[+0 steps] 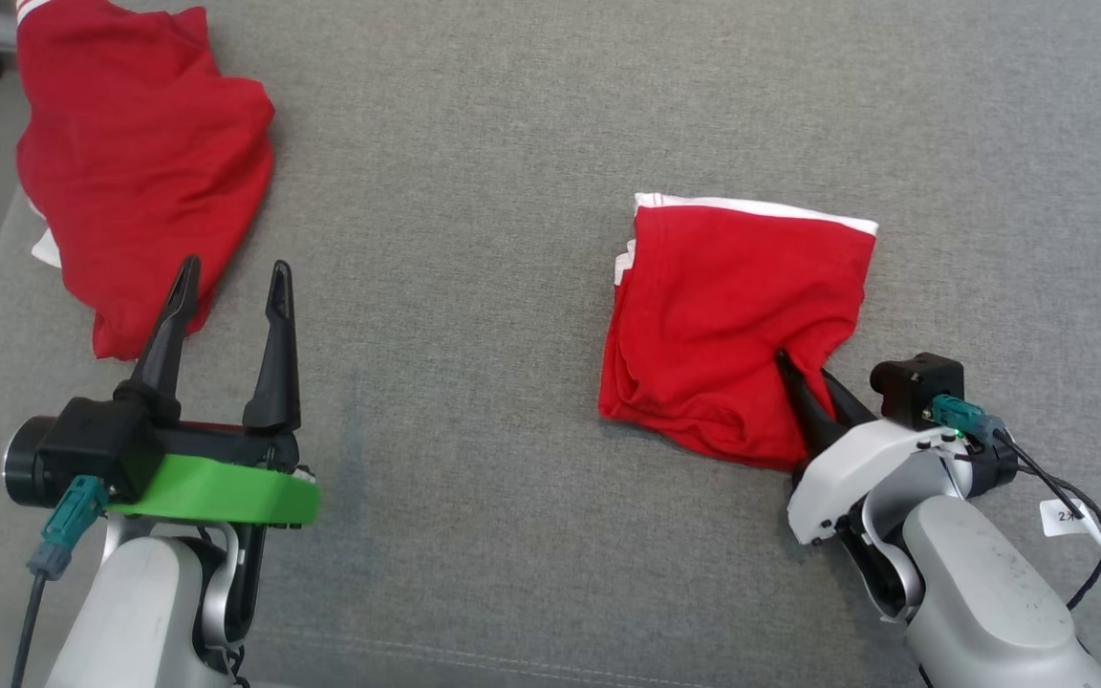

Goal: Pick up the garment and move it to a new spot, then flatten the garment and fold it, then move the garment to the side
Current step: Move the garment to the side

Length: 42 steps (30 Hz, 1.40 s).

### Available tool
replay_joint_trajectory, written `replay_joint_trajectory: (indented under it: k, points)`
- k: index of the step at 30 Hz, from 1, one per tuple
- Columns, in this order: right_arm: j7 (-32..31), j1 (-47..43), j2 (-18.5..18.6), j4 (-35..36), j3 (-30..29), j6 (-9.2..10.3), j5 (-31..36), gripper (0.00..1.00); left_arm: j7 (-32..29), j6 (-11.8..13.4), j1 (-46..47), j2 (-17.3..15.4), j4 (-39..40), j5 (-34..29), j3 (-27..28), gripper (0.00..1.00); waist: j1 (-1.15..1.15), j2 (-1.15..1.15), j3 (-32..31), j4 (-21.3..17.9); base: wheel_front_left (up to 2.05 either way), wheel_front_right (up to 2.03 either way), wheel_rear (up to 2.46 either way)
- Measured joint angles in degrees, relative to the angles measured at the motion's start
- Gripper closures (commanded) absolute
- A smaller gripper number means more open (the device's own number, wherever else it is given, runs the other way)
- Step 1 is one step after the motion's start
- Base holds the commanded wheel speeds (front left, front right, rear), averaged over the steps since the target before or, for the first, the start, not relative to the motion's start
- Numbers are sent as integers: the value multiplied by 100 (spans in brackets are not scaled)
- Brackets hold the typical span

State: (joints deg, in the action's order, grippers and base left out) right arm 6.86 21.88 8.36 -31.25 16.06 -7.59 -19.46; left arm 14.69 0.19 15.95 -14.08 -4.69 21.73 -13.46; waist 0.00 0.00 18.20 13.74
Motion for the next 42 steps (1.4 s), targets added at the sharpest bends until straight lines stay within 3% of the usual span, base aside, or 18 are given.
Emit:
replay_joint_trajectory:
  k: [8, 17, 23, 31, 36, 42]
  points:
    - [-20, -63, 226, 366, 320, -2, 47, 100, 0, -23, 2, -118, 149, -65, 14, 0, 0, 0, -9, -467, 0, 0, 0]
    - [-32, -224, 732, 998, 775, 4, 197, 100, -347, -16, 162, -437, 683, -170, 27, 0, 0, 0, 100, -1428, 0, 0, 0]
    - [37, 612, 1111, 988, 1389, 3, 127, 100, -723, -12, 404, -671, 1106, -308, 15, 0, 0, 0, 295, -2138, 0, 0, 0]
    - [445, 2237, 2220, 308, 2187, 4, -214, 100, -1124, -31, 781, -876, 1575, -430, -66, 0, 0, 0, 871, -2767, 0, 0, 0]
    - [592, 2853, 3095, -198, 2290, 4, -355, 100, -1261, -80, 995, -956, 1819, -485, -126, 0, 1, 0, 1361, -2923, 0, 0, 0]
    - [703, 3251, 3880, -813, 2301, 4, -522, 100, -1318, -137, 1191, -1042, 2009, -519, -152, 0, 1, 0, 1897, -2980, 0, 0, 0]
